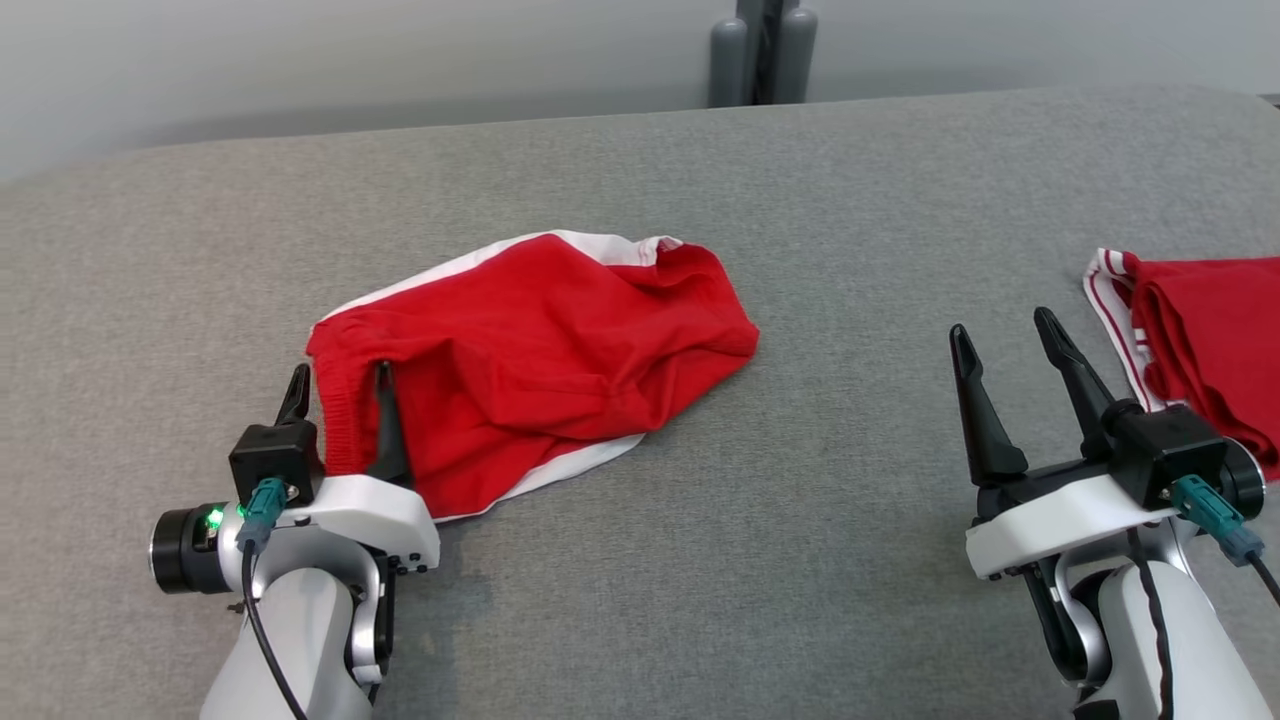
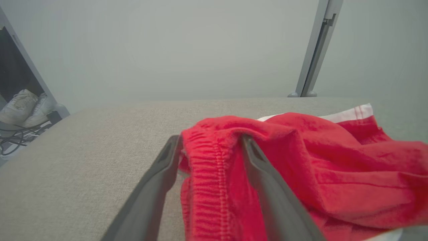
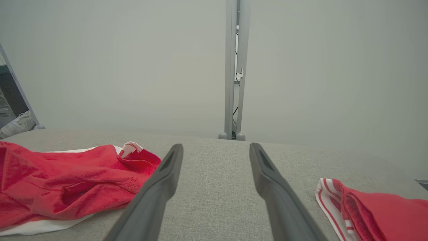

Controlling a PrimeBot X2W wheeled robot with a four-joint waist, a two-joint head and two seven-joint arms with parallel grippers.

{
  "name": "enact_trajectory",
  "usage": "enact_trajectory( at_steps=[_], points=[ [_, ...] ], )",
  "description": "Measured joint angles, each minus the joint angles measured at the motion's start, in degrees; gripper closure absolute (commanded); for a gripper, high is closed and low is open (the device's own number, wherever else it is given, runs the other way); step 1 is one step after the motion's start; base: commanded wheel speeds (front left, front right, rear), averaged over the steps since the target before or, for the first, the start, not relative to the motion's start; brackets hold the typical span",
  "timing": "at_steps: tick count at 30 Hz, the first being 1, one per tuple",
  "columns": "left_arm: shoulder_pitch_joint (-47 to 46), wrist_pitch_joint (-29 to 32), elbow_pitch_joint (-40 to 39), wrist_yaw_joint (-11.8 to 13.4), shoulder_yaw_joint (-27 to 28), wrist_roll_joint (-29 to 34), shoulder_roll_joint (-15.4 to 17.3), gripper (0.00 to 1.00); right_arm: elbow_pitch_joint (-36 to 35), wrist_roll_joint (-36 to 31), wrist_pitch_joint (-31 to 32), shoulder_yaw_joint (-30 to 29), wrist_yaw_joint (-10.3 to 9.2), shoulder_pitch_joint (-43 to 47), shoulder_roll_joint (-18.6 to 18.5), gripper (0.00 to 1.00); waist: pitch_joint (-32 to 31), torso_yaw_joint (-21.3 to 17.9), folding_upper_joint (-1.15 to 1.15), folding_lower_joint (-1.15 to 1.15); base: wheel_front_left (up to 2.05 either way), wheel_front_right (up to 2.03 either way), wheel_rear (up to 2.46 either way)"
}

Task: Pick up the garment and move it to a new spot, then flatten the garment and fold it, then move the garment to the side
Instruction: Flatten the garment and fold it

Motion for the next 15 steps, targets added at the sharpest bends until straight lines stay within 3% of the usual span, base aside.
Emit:
enact_trajectory(
  at_steps=[8,15],
  points=[
    [1.38,-0.15,-8.09,-2.31,0.74,0.77,-1.25,0.00,3.80,3.25,2.00,-0.60,0.00,-0.33,0.01,0.00,-0.87,5.05,0.00,0.00,0.00,0.00,0.00],
    [5.97,-0.15,-11.85,-4.36,-0.52,1.62,-2.31,0.00,12.93,6.20,5.22,-0.38,-0.01,-1.34,-0.66,0.00,-1.42,11.89,0.00,0.00,0.00,0.00,0.00]
  ],
)
